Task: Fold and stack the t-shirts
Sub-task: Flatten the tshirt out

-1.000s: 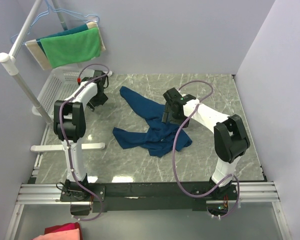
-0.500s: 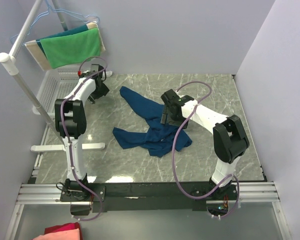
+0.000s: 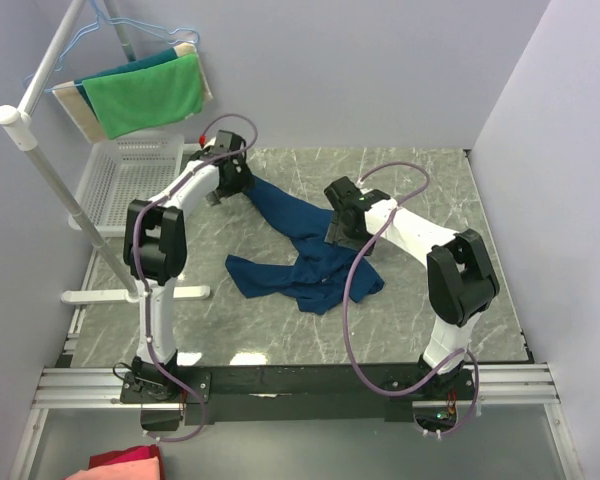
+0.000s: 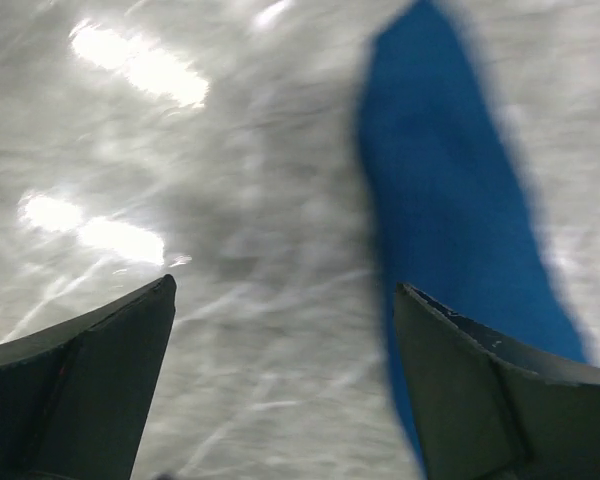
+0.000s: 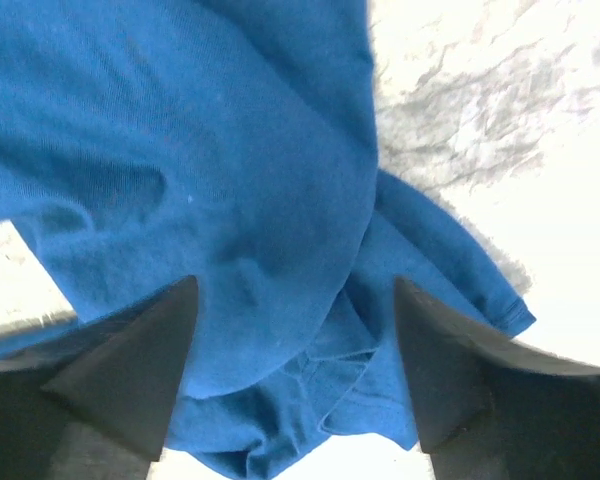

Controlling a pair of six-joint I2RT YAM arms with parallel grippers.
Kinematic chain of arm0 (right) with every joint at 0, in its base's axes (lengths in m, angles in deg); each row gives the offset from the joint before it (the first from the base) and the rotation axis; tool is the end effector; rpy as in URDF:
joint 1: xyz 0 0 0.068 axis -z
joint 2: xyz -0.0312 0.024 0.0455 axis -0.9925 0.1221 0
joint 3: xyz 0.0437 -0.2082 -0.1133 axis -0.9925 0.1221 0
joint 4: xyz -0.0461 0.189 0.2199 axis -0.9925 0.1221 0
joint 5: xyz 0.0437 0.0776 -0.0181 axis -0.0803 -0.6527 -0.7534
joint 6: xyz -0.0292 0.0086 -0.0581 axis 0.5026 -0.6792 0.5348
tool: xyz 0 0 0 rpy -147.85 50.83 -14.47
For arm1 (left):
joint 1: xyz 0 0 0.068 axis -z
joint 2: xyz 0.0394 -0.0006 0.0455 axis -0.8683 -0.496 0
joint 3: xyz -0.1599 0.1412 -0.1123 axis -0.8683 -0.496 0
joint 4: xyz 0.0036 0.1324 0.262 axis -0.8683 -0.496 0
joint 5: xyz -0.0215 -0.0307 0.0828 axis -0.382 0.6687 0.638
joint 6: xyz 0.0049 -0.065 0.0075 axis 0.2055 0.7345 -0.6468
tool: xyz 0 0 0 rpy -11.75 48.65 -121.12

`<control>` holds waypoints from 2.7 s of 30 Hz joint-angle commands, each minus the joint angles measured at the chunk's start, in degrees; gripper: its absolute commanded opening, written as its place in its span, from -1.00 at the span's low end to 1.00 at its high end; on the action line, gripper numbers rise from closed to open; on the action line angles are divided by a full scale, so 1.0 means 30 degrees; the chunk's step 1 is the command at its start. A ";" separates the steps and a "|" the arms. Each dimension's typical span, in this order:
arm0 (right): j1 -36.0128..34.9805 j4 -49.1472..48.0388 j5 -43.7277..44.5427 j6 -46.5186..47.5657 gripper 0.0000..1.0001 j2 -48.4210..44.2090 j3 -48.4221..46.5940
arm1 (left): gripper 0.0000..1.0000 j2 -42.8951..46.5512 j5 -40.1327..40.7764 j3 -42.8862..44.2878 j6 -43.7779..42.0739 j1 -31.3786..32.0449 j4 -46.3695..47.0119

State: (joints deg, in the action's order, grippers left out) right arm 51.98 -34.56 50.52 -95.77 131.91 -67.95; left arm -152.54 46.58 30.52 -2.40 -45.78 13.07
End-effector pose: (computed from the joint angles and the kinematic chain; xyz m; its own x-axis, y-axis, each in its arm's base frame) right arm 0.3402 0.1890 0.1553 -0.8692 0.2804 -0.4073 0.2778 0.9583 0.0668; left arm 0.4816 -0.1118 0.1574 -0.7046 -0.4762 -0.5261 -0.4489 0.8733 -0.1892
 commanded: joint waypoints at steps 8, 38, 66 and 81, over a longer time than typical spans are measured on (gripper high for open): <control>0.2159 -0.0613 0.0031 0.0222 0.39 0.1059 -0.2481 | 0.85 -0.3201 -0.0265 0.6468 0.0018 0.0622 -0.0202; 0.4534 0.0295 -0.1697 0.1864 -0.03 0.9383 -0.9720 | 0.84 -0.1592 0.0115 0.4272 -0.0920 0.1208 -0.0055; 0.6173 0.1383 0.3634 0.2626 -1.00 0.3407 -1.7893 | 0.60 0.2449 -0.0849 -0.1058 -0.2208 0.2671 0.0736; 0.7200 0.1115 0.2228 0.2041 -1.00 0.4725 -1.8100 | 0.60 0.3156 -0.1735 -0.2644 -0.1539 0.4225 -0.1311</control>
State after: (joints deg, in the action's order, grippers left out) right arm 73.53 -30.03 57.84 -88.47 146.64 -122.24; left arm -142.51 39.37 19.42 -9.11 -34.27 14.90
